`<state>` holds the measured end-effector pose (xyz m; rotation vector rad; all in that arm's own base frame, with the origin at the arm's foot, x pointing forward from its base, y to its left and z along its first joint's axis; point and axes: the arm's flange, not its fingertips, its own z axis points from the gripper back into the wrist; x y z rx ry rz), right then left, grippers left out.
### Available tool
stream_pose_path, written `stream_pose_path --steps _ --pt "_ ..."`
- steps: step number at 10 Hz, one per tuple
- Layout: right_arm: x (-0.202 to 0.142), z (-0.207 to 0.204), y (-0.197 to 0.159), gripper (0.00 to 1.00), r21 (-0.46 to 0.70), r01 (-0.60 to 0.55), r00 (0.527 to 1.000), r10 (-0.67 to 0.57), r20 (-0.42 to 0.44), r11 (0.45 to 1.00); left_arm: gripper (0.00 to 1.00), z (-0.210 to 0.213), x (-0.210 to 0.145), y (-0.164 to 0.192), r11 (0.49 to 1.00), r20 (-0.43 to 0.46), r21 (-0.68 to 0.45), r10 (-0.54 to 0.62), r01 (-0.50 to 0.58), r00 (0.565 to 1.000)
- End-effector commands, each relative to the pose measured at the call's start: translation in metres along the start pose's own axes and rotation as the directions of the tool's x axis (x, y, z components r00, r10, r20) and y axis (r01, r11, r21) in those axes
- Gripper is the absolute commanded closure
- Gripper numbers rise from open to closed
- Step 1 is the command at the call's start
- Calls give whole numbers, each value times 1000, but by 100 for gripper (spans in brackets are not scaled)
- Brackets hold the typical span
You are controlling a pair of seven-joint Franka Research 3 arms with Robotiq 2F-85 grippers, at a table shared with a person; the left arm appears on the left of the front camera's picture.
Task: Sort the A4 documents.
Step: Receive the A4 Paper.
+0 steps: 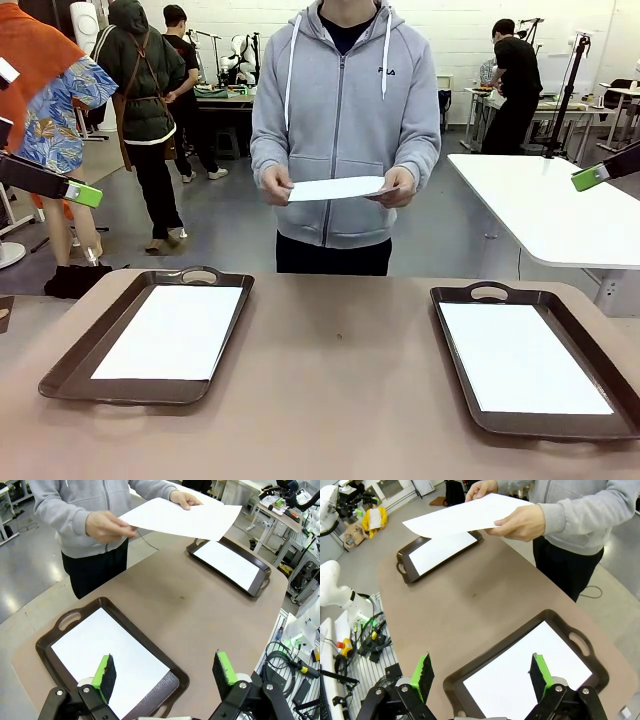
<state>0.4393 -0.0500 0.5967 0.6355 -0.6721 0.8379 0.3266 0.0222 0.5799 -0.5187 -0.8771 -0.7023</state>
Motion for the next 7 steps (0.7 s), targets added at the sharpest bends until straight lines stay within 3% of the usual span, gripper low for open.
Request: stream_pose_path --steps 1,7 --pt "0 -1 1 0 5 1 1000 -1 -2 1000 0 0 0 0 1000 3 -6 -4 4 1000" --pt "0 -1 1 0 5 1 1000 -1 -2 1000 0 0 0 0 1000 3 -6 -4 4 1000"
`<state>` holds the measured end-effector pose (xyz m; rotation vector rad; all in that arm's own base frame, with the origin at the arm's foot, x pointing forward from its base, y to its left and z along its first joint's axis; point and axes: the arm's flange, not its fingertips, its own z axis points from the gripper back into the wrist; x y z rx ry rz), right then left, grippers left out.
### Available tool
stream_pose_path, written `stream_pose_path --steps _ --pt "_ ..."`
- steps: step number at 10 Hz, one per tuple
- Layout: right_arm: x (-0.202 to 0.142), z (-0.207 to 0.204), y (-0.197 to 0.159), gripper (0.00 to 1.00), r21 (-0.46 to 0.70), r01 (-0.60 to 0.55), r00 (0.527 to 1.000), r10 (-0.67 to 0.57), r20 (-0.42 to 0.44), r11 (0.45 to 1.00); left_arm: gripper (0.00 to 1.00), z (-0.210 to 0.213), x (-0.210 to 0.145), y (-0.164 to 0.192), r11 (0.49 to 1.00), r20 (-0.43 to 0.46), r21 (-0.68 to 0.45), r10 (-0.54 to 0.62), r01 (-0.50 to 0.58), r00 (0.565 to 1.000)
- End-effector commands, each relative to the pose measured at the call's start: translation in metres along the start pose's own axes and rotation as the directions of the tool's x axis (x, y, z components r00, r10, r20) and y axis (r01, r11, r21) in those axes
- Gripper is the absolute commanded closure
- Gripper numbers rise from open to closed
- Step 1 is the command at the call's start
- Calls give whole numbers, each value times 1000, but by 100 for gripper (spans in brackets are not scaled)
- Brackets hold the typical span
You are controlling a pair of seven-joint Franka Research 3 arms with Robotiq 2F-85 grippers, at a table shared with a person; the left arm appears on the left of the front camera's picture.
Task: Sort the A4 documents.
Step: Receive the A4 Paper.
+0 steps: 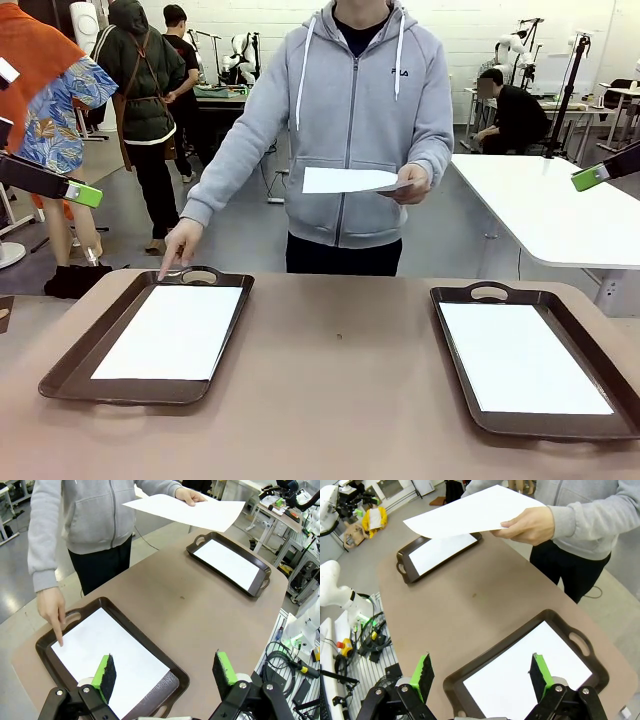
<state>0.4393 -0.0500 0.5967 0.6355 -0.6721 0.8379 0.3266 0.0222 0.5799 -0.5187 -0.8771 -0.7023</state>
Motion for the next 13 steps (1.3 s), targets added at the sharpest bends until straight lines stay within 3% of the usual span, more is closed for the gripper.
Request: stream_pose_path --steps 1,13 --pt "0 -1 1 0 5 1 1000 -1 -2 1000 0 0 0 0 1000 3 -6 -4 4 1000" --pt "0 -1 1 0 5 1 1000 -1 -2 1000 0 0 0 0 1000 3 -6 -4 4 1000"
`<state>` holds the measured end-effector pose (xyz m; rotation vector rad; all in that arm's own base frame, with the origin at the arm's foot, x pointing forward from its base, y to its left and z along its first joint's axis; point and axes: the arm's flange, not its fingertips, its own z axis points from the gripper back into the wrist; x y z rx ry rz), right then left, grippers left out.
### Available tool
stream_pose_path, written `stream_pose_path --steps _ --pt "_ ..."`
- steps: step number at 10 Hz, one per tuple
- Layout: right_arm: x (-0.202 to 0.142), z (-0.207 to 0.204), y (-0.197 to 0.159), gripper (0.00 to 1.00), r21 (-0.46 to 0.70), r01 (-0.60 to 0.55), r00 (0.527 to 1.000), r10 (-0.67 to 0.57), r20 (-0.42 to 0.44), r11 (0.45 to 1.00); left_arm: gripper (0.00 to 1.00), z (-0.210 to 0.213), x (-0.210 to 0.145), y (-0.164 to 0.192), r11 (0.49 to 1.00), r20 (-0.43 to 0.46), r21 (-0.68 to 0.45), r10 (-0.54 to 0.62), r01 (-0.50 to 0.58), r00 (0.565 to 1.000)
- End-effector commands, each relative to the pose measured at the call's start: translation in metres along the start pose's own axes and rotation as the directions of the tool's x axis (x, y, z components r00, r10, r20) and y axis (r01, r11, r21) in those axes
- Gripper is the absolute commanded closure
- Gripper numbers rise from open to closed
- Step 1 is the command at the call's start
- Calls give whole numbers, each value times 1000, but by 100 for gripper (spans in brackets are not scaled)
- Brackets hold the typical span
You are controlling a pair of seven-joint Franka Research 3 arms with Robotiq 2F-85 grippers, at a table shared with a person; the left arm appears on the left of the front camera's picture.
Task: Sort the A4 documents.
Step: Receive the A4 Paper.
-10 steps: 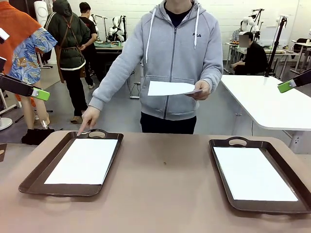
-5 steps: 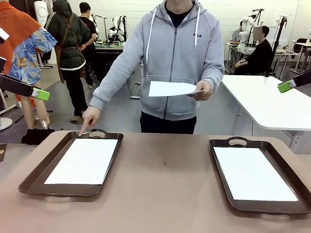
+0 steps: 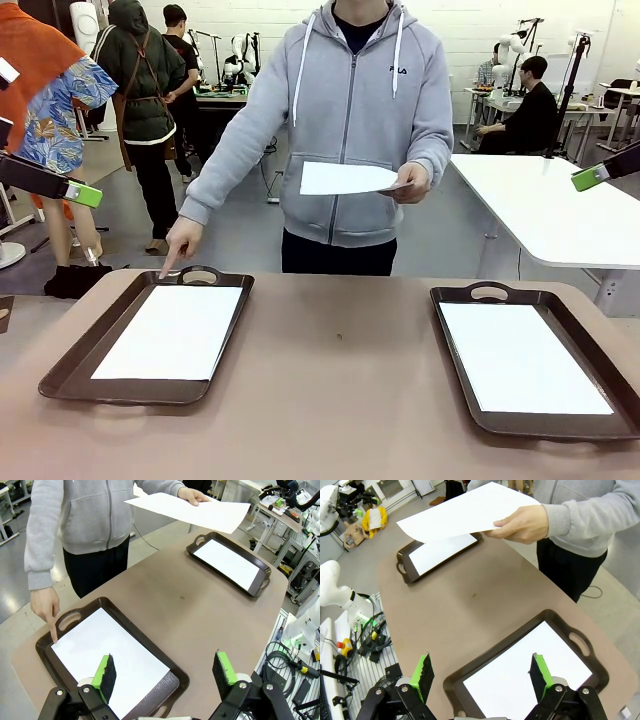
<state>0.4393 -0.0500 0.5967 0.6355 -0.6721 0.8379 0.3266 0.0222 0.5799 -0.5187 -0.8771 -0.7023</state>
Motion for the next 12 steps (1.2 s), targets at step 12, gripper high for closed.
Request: stream_pose_path --steps 12 --pt "0 -1 1 0 5 1 1000 -1 -2 1000 0 -31 45 22 949 107 -35 314 -312 943"
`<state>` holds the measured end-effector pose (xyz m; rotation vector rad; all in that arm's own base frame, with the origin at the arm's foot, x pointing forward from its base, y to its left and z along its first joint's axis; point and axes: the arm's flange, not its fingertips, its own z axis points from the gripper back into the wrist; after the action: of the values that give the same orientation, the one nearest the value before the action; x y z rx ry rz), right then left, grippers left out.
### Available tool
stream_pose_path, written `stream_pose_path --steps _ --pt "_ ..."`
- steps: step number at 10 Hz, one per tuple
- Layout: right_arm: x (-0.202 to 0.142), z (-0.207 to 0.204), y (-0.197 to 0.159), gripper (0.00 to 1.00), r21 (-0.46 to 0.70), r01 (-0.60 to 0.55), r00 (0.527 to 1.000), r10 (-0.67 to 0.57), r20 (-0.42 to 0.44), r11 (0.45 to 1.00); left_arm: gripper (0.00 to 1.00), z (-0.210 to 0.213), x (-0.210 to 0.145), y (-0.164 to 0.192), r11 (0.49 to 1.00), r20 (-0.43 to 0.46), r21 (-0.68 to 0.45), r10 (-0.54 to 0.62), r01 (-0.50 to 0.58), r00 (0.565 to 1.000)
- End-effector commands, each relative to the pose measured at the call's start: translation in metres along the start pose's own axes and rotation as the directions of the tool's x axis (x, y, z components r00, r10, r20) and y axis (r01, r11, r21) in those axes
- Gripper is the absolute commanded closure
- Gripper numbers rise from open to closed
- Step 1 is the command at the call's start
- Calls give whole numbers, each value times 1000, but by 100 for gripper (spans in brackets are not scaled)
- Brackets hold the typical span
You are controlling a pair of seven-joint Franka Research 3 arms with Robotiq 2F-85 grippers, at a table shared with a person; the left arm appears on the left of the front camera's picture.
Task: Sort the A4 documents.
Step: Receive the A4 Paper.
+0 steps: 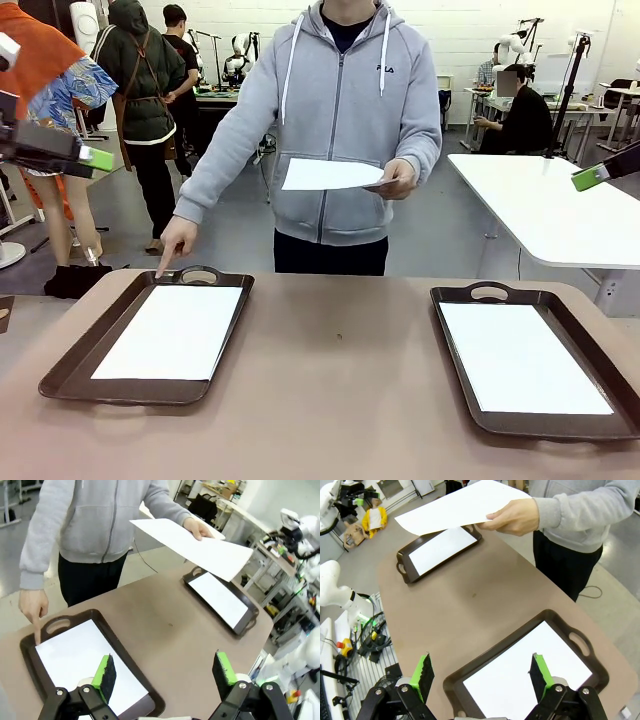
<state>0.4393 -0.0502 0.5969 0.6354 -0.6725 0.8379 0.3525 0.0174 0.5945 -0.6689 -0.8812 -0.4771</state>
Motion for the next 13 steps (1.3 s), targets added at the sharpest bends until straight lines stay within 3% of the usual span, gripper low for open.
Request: stream_pose_path --steps 1,3,7,9,11,13 --pt "0 -1 1 0 5 1 1000 -1 -2 1000 0 -48 30 14 984 -6 -26 174 -175 985" --pt "0 -1 1 0 5 1 1000 -1 -2 1000 0 -103 49 36 941 -49 -21 336 -337 941" --pt "0 -1 1 0 5 1 1000 -1 -2 1000 0 -182 65 55 793 -86 -182 577 -582 812" --pt "0 -1 1 0 5 1 1000 -1 -2 1000 0 -218 71 64 741 -69 -260 625 -619 778" --pt "0 -1 1 0 5 1 1000 -1 -2 1000 0 -246 71 67 625 -158 -365 689 -690 707" --pt "0 -1 1 0 5 1 1000 -1 -2 1000 0 -267 67 69 570 -220 -394 703 -721 676"
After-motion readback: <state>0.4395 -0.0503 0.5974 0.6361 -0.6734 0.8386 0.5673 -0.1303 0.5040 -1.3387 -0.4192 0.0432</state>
